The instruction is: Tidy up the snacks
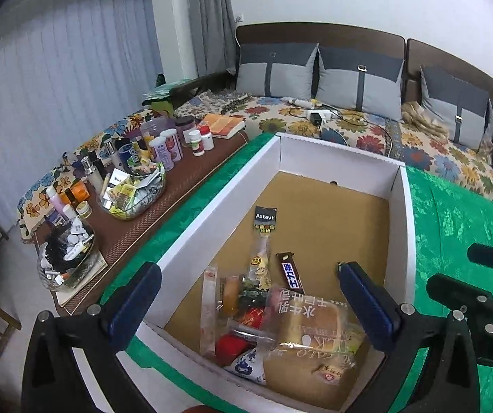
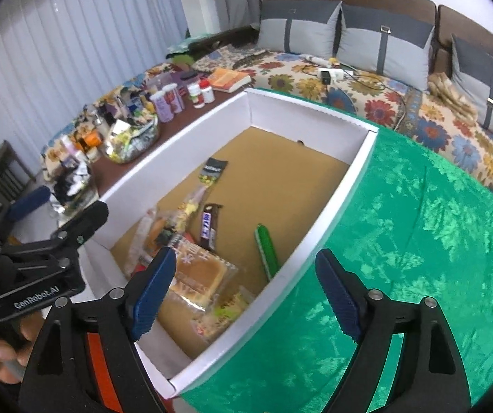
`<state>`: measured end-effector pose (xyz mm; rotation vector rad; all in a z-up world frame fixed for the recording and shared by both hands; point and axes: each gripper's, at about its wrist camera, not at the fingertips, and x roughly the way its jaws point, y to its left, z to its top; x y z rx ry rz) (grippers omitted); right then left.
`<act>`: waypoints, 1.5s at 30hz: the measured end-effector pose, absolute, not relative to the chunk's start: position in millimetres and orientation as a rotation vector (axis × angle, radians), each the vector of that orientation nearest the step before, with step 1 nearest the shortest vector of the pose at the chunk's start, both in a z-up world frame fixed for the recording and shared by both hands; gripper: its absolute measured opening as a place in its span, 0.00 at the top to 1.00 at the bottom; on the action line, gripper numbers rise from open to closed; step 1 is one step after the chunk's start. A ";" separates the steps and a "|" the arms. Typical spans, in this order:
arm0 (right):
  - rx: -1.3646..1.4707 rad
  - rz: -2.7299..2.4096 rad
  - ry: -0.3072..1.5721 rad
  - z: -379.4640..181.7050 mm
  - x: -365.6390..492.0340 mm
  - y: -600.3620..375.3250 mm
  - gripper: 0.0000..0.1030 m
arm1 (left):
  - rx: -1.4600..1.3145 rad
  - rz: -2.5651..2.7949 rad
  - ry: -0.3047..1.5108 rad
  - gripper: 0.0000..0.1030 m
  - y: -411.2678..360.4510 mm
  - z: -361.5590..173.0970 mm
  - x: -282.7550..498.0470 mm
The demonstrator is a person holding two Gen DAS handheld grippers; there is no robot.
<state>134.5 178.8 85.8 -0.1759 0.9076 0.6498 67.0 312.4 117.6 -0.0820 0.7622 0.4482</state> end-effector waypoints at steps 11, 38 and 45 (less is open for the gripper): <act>-0.242 0.604 0.909 80.6 117.8 189.9 0.17 | -0.106 0.433 0.814 0.00 328.3 107.2 61.3; -0.276 0.614 0.885 88.1 109.4 216.2 0.17 | -0.157 0.441 0.838 0.00 343.5 112.6 43.5; -0.270 0.611 0.895 82.9 113.2 212.6 0.17 | -0.143 0.419 0.840 0.00 340.0 112.4 47.5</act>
